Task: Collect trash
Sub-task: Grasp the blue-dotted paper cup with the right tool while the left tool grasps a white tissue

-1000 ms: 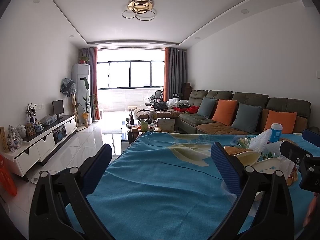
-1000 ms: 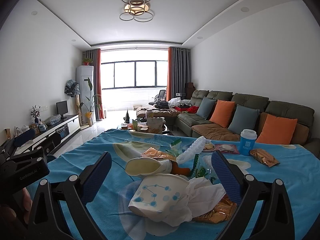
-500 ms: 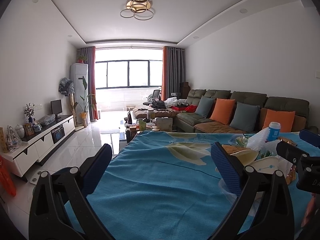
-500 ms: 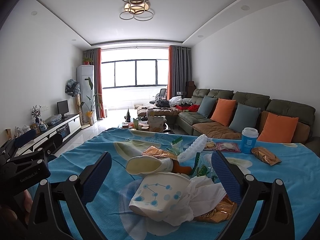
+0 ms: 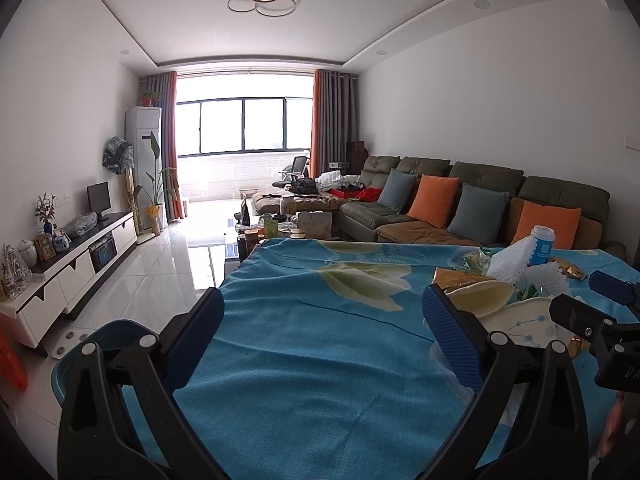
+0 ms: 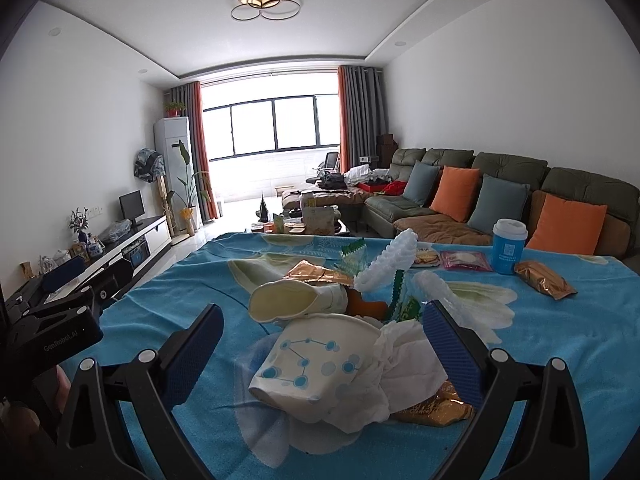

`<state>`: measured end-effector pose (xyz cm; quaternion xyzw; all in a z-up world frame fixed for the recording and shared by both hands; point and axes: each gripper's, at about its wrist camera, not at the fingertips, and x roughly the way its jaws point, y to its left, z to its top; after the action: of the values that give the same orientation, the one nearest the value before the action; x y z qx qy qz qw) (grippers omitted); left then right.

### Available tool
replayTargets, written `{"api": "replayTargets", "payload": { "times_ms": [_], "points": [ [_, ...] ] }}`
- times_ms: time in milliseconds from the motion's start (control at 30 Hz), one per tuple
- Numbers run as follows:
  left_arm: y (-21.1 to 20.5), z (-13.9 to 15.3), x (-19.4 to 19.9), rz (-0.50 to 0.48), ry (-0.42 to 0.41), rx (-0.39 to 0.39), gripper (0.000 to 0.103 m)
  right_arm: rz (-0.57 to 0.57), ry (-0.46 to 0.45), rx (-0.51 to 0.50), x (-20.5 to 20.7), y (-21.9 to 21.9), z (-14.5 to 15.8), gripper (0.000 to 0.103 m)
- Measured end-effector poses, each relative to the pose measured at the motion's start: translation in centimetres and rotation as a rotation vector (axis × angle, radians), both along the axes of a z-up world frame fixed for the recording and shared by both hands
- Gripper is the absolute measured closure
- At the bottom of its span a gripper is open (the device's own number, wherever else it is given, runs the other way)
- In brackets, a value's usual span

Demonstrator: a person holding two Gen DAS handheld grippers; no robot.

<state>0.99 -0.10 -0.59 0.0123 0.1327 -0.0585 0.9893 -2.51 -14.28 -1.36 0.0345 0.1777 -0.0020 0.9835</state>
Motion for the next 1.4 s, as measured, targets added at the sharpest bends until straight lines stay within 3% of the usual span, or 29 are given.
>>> {"api": "replayTargets", "payload": {
  "times_ms": [300, 500, 667, 733, 1000, 1400],
  "points": [
    [-2.3, -1.2, 1.5, -0.104, 0.08, 0.016, 0.006, 0.038, 0.107, 0.084, 1.3, -1.7, -1.8, 0.007],
    [-3.8, -1.6, 2.3, -0.145, 0.102, 0.042, 0.006, 0.107, 0.186, 0.152, 2.4, -2.2, -2.7, 0.034],
    [-4.3, -1.7, 3.8, -0.187, 0.153, 0.039, 0.006, 0.156, 0.231, 0.23, 3.1, -2.8, -3.5, 0.066],
    [-4.5, -2.0, 4.0, -0.199, 0.166, 0.039, 0.006, 0.186, 0.245, 0.281, 3.2, -3.3, -3.8, 0.074],
    [-5.6, -2.2, 3.3, -0.29, 0.183, 0.034, 0.006, 0.209, 0.176, 0.362, 1.4, -6.1, -2.1, 0.084],
    [-11.2, -3.1, 3.2, -0.623, 0.319, -0.013, 0.006, 0.165, 0.004, 0.462, -1.7, -11.9, 1.6, 0.084]
  ]
}}
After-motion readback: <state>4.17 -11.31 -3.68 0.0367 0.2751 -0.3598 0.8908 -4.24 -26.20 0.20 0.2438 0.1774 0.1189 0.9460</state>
